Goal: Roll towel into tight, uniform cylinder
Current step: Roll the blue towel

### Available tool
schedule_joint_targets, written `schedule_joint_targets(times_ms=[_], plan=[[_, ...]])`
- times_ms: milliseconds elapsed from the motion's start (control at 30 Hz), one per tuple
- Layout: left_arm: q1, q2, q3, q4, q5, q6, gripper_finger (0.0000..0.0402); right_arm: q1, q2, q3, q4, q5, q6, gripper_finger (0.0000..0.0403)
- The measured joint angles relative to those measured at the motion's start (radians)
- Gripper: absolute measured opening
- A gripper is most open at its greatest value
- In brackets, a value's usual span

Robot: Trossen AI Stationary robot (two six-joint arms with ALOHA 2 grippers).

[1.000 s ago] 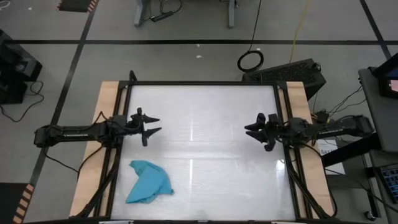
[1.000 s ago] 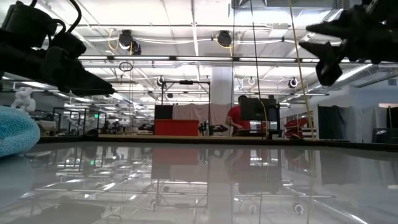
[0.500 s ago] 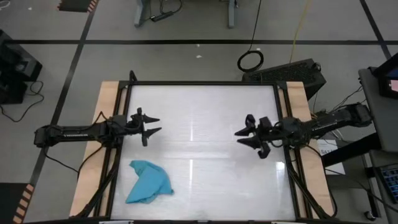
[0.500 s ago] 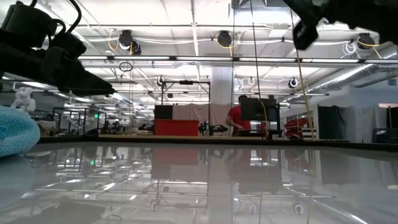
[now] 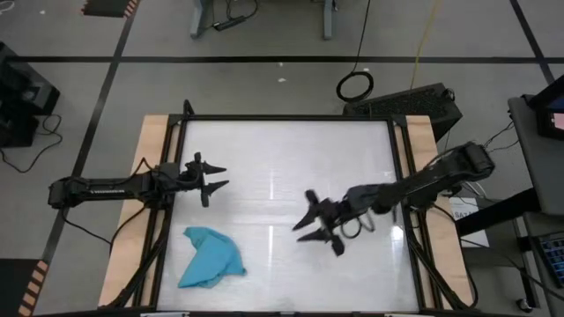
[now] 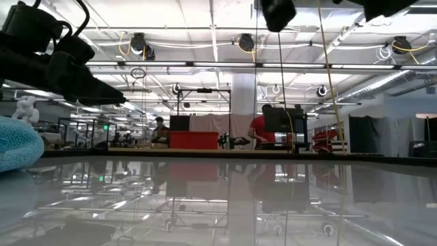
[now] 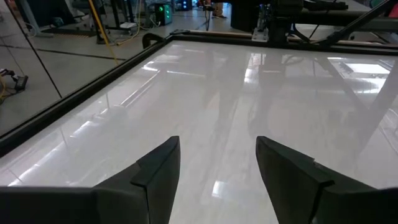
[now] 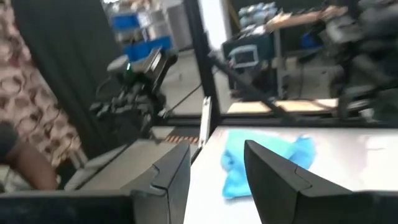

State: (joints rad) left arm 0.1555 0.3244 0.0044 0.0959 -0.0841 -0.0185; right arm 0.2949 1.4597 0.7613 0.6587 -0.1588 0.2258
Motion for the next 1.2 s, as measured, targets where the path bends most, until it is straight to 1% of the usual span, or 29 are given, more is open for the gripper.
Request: schedule_joint_targets(times_ms=[300, 433, 567, 767, 967, 1200], plan=[[0.0, 0.0, 0.0, 0.0, 0.0, 0.0, 0.0216, 0.061, 0.311, 0.231, 0.001, -0.005, -0.033, 0.0141], [0.0, 0.0, 0.0, 0.0, 0.0, 0.0, 0.0216, 0.077, 0.416, 0.329, -0.015, -0.005, -0.057, 0.0141], [0.0, 0.0, 0.0, 0.0, 0.0, 0.0, 0.0216, 0.087, 0.494, 0.401, -0.026, -0.005, -0.084, 0.0141], [0.0, 0.0, 0.0, 0.0, 0.0, 0.0, 0.0216, 0.095, 0.575, 0.473, -0.032, -0.029, -0.086, 0.0141], [0.0, 0.0, 0.0, 0.0, 0.0, 0.0, 0.0216, 0.11, 0.637, 0.513, -0.034, -0.031, -0.103, 0.0141], [0.0, 0.0, 0.0, -0.003, 0.0, 0.0, 0.0216, 0.113, 0.654, 0.525, -0.057, -0.031, -0.118, 0.0141]])
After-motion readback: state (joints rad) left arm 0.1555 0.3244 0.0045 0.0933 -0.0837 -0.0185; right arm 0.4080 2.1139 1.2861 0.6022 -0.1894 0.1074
